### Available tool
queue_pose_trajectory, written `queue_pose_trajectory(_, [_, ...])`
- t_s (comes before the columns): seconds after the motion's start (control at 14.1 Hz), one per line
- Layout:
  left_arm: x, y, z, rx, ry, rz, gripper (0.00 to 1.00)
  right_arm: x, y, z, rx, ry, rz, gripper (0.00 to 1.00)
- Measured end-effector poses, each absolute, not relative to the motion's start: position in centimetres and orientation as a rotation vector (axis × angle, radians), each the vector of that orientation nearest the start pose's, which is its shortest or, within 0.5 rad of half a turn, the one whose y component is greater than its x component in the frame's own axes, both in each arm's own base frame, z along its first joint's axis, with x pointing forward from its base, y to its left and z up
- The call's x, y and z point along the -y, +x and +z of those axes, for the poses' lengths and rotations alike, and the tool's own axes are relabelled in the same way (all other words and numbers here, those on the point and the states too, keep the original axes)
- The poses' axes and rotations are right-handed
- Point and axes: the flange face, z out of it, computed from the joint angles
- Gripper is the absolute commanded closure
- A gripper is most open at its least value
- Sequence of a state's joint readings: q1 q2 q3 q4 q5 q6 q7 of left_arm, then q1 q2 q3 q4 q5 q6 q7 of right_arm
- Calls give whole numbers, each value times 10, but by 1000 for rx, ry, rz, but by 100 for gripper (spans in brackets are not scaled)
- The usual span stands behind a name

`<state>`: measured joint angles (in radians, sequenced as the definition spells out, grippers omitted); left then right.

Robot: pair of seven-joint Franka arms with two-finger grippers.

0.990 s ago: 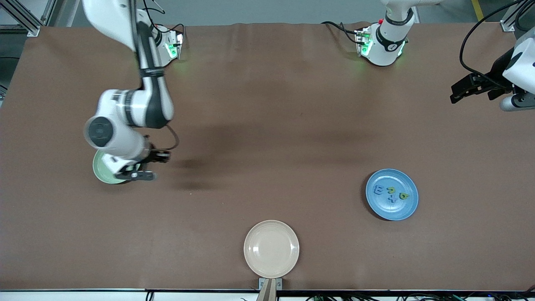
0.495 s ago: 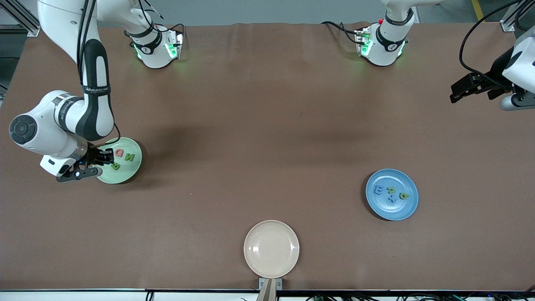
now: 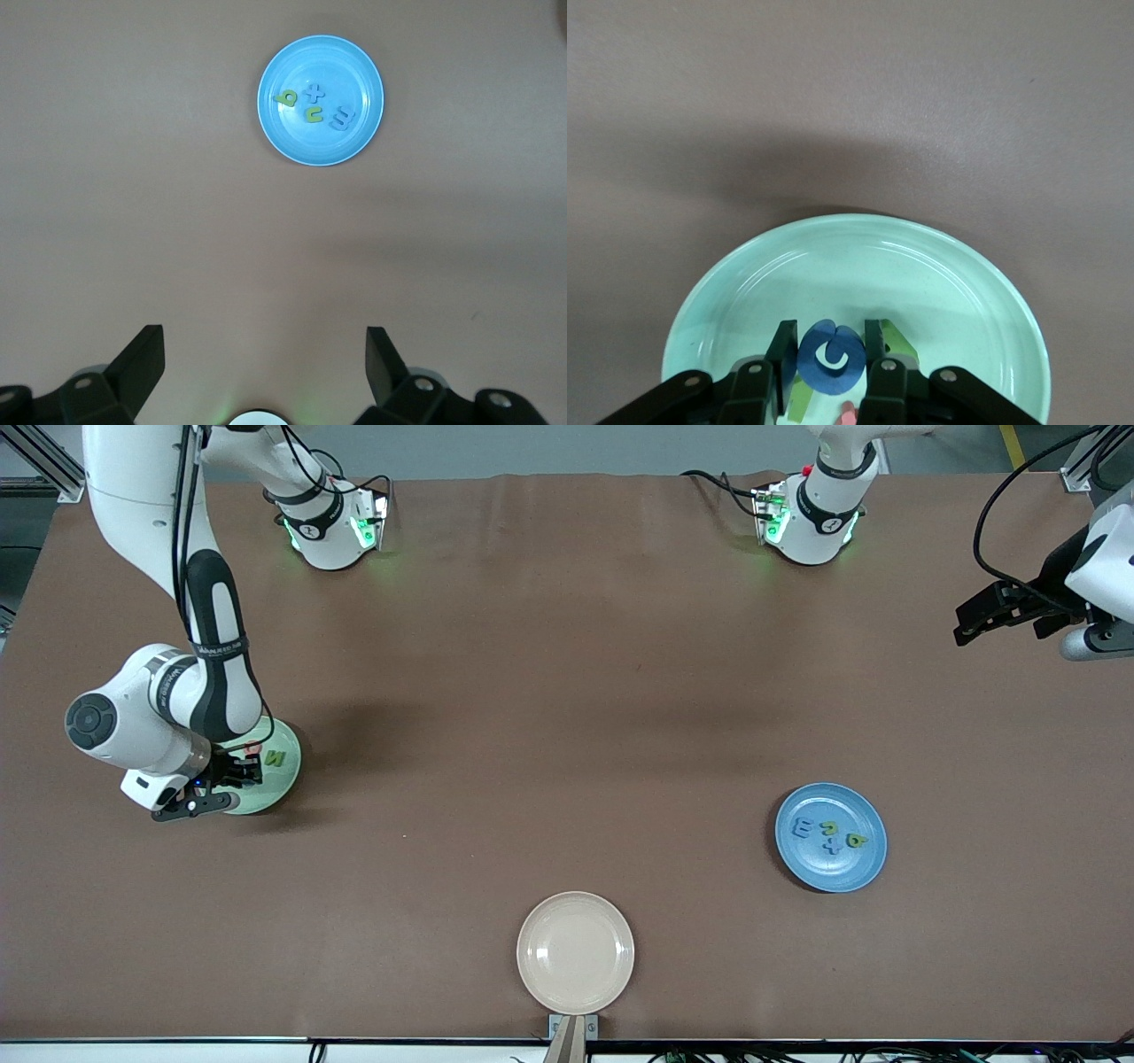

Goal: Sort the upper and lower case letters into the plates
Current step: 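Carry the blue G onto the green plate and open the right gripper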

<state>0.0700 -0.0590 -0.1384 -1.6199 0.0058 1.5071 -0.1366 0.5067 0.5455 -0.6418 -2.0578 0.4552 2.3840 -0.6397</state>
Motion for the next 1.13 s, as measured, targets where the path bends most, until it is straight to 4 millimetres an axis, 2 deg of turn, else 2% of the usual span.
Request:
queue_pose_trajectory(0.21, [38, 528, 625, 107, -3119, 89, 0, 71, 577, 198, 316, -3113, 110, 77])
queue_pose_trajectory(0.28, [38, 528, 625, 107, -3119, 88, 0, 70, 577, 198, 317, -3111, 110, 58])
queue_pose_trajectory(0.35, [38, 528, 625, 107, -3119, 87, 0, 69, 577, 198, 318, -3109, 108, 20])
queue_pose_trajectory(0.42, [38, 528, 625, 107, -3119, 87, 0, 68, 578, 198, 319, -3108, 107, 0])
queue_pose_trajectory(0.71, [38, 528, 625, 108, -3119, 87, 0, 61, 579, 198, 321, -3090, 117, 1])
queue_pose_trajectory(0.85, [38, 528, 625, 106, -3119, 86, 0, 53, 581, 208, 312, -3059, 139, 1])
queue_pose_trajectory(0.99, [38, 528, 626, 104, -3119, 85, 0, 38, 582, 231, 251, -3004, 178, 1])
queue_pose_trajectory(1.13, [42, 528, 626, 91, -3119, 84, 0, 22, 580, 263, 213, -2975, 202, 1])
